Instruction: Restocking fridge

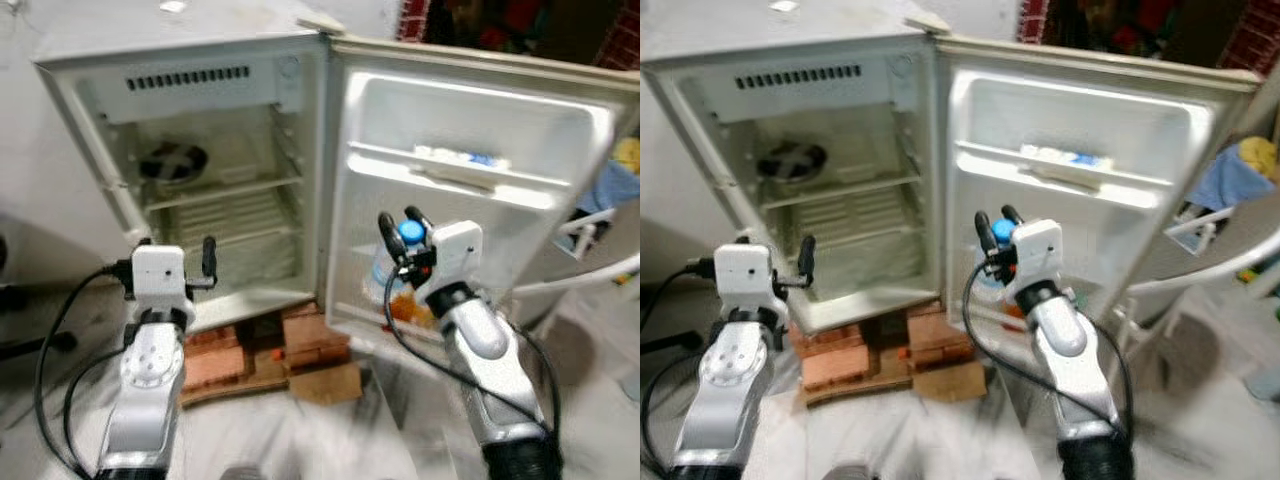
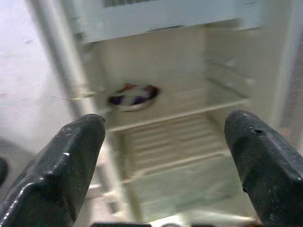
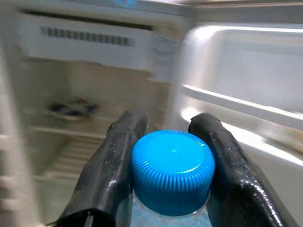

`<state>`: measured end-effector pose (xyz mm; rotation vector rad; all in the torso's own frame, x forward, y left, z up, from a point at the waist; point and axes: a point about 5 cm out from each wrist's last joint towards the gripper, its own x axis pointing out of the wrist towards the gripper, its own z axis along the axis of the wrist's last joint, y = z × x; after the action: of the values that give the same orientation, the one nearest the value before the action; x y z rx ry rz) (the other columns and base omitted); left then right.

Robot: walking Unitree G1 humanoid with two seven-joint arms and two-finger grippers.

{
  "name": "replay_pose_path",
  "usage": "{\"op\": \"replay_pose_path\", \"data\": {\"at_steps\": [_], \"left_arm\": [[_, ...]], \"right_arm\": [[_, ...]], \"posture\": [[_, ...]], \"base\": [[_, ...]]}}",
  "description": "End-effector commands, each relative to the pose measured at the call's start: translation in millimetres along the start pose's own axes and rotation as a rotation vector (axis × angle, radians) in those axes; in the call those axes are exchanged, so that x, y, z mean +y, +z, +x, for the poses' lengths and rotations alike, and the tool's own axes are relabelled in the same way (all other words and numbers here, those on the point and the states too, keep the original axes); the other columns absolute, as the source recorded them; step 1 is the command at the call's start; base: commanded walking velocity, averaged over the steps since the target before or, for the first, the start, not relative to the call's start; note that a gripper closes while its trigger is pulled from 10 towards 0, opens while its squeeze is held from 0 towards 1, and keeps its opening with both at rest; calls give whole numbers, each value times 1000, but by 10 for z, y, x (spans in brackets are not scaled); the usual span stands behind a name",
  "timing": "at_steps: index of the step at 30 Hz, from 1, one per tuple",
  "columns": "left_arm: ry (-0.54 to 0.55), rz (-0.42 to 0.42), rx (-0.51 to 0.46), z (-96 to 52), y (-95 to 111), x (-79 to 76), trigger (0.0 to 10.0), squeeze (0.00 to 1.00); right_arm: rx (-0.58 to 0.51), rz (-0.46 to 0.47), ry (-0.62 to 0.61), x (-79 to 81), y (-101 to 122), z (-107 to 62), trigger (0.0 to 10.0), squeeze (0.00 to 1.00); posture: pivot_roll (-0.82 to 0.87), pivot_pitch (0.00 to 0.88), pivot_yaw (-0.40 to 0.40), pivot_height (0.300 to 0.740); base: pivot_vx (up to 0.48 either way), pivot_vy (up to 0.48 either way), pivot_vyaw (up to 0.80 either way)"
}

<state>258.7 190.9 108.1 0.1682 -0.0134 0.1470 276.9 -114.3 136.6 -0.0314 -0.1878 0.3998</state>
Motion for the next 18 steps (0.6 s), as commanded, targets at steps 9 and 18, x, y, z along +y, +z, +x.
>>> {"op": "replay_pose_path", "data": {"at_steps": [9,18], "left_arm": [[-4,0,5,-17,6,-32,10000,0],[-27,-2,2,-40,5,-43,10000,0]], "right_arm": [[-40,-17,-40,-83,93,39,10000,0],[-29,-8,-42,-81,69,33,10000,0]], "posture": [[112,0,-31,740],[112,0,-31,740]], "base": [[167,0,0],[0,0,0]]}}
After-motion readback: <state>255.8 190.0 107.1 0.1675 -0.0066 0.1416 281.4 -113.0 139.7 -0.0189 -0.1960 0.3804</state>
